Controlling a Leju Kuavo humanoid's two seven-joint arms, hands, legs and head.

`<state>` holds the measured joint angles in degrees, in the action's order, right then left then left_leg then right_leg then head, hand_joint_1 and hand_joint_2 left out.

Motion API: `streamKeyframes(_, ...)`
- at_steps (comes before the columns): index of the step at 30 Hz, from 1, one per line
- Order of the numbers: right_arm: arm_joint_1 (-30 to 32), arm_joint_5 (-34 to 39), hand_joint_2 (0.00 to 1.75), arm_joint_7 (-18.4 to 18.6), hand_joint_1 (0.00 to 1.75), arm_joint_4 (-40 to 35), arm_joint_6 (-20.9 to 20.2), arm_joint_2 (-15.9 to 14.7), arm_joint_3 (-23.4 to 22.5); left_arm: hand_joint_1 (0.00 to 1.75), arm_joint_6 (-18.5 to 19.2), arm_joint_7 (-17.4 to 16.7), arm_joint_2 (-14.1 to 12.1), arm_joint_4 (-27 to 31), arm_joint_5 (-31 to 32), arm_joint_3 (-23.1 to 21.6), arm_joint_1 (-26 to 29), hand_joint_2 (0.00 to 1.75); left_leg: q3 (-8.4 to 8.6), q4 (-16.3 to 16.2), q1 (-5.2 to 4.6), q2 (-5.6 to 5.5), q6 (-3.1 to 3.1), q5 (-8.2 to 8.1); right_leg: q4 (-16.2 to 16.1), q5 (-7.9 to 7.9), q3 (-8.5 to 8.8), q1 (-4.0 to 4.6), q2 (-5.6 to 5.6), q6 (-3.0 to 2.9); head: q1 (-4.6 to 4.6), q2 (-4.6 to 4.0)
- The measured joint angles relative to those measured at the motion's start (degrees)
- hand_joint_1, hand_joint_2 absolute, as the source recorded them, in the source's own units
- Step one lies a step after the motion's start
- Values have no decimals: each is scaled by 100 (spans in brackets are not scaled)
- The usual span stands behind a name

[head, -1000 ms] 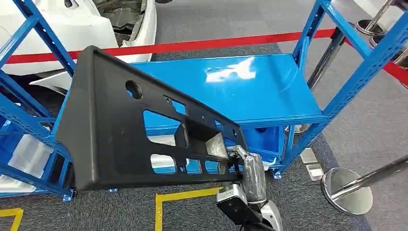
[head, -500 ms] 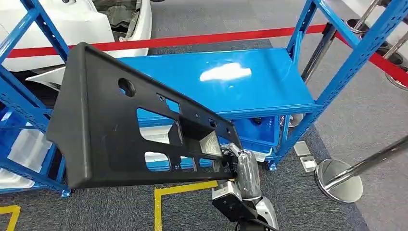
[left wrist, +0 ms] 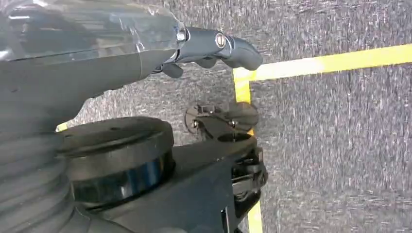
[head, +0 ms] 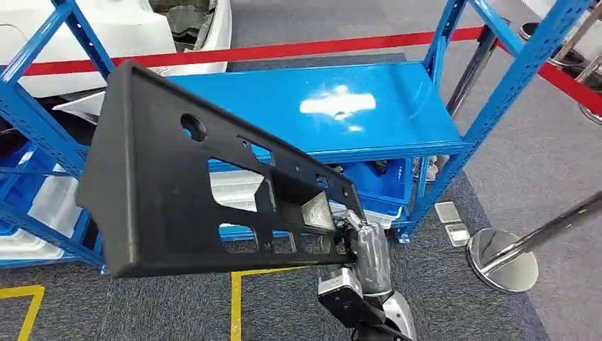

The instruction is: Take the parts from the cabinet and place them on the table.

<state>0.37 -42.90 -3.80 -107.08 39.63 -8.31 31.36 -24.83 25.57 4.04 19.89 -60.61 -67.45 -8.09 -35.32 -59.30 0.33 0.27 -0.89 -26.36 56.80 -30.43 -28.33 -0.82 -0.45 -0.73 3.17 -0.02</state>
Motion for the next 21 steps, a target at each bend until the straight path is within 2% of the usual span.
streamKeyframes(1, -1, -18, 175, 2, 175, 0, 0, 2, 0, 0, 0, 2, 0, 0, 0, 2, 7, 175, -84, -198, 2, -5, -44, -256, 0, 43, -59, 3, 4, -55, -44, 0)
streamKeyframes(2, 2, -29, 175, 4, 175, 0, 0, 13, 0, 0, -2, 2, 0, 0, -2, 4, 11, 175, -214, -574, 14, -5, -74, -583, 6, 80, -123, 7, -1, -93, -135, 0)
streamKeyframes(3, 7, -29, 175, 7, 175, 0, 0, 15, 0, 0, 0, 2, 0, 0, -2, 4, 15, 175, -346, -1004, 21, -5, -101, -863, 19, 118, -186, 13, -6, -105, -186, 0)
streamKeyframes(4, 9, -31, 175, 7, 175, 0, 0, 17, 0, 0, 0, 2, 0, -2, -2, 7, 17, 175, -452, -1404, 22, -4, -122, -1056, 36, 158, -255, 16, -12, -111, -216, 0)
streamKeyframes(5, 9, -29, 175, 7, 175, 0, 0, 17, 0, 0, 0, 2, 0, -2, -2, 7, 19, 175, -485, -1659, 22, -4, -135, -1099, 59, 191, -326, 17, -13, -106, -245, 0)
streamKeyframes(6, 17, -33, 175, 7, 175, 0, 0, 17, 0, 0, 0, 2, 0, -4, -2, 7, 21, 175, -392, -1649, 24, -3, -134, -987, 90, 221, -401, 16, -13, -101, -271, 0)
streamKeyframes(7, 26, -39, 175, 7, 175, 0, 0, 17, 0, 0, -2, 2, 0, -7, -2, 9, 21, 175, -166, -1388, 29, -3, -125, -797, 121, 245, -461, 15, -13, -89, -304, 0)
streamKeyframes(9, 33, -46, 175, 7, 175, 0, 0, 17, 0, 0, 0, 2, 0, -17, -4, 13, 17, 175, 495, -395, 33, -5, -90, -466, 177, 278, -541, 14, -8, -61, -339, 0)
streamKeyframes(10, 33, -44, 175, 0, 175, 0, 2, 18, 0, 0, 0, 2, 0, -17, -9, 18, 11, 175, 743, 48, 23, -13, -52, -544, 205, 297, -579, 29, -8, -30, -356, 0)
streamKeyframes(11, 33, -29, 175, -11, 175, 0, 2, 20, -2, 0, 0, 6, 0, -17, -18, 20, 14, 175, 790, 188, 4, -14, -31, -534, 230, 322, -607, 43, -8, 7, -356, 0)
streamKeyframes(13, 28, 0, 175, -39, 175, 0, 2, 20, -2, 0, 0, 11, 0, -22, -53, 20, 31, 175, 730, 178, -17, -14, 4, -513, 221, 391, -624, 33, -14, 79, -372, 0)
streamKeyframes(14, 32, 13, 175, -44, 175, 0, 2, 20, -2, 0, -2, 11, 0, -24, -61, 22, 42, 175, 712, 181, -22, -12, 49, -486, 211, 420, -623, 33, -12, 107, -365, 0)
streamKeyframes(15, 31, 20, 175, -46, 175, 0, 2, 20, -2, 0, -2, 13, 0, -24, -66, 22, 45, 175, 699, 253, 47, 21, 140, -420, 251, 357, -648, 30, -1, 129, -365, 0)
streamKeyframes(16, 30, 24, 175, -48, 175, 0, 2, 20, -2, 0, -2, 13, 0, -24, -68, 22, 38, 175, 649, 252, 35, 25, 191, -371, 389, 150, -696, 19, 17, 155, -354, 0)
streamKeyframes(17, 27, 24, 175, -57, 175, 0, 2, 20, -4, 0, -2, 17, 0, -26, -68, 22, 36, 175, 591, 249, 32, 29, 239, -334, 692, -141, -812, 11, 18, 175, -321, 0)
streamKeyframes(19, 34, 33, 175, -61, 175, 0, 2, 17, -4, 0, -4, 17, 0, -26, -77, 22, 45, 175, 460, 228, 15, 35, 260, -247, 1576, -682, -1080, -2, 19, 222, -306, 0)
streamKeyframes(20, 34, 43, 175, -61, 175, 0, 2, 17, -4, 0, -19, 17, 0, -26, -83, 24, 45, 175, 384, 205, 13, 36, 257, -209, 1891, -756, -1148, -5, 19, 239, -304, 0)
streamKeyframes(21, 34, 50, 175, -61, 175, 0, 2, 17, -4, 0, -28, 17, 0, -28, -83, 24, 45, 175, 310, 178, 14, 37, 250, -177, 1938, -668, -1092, -6, 19, 246, -304, 0)
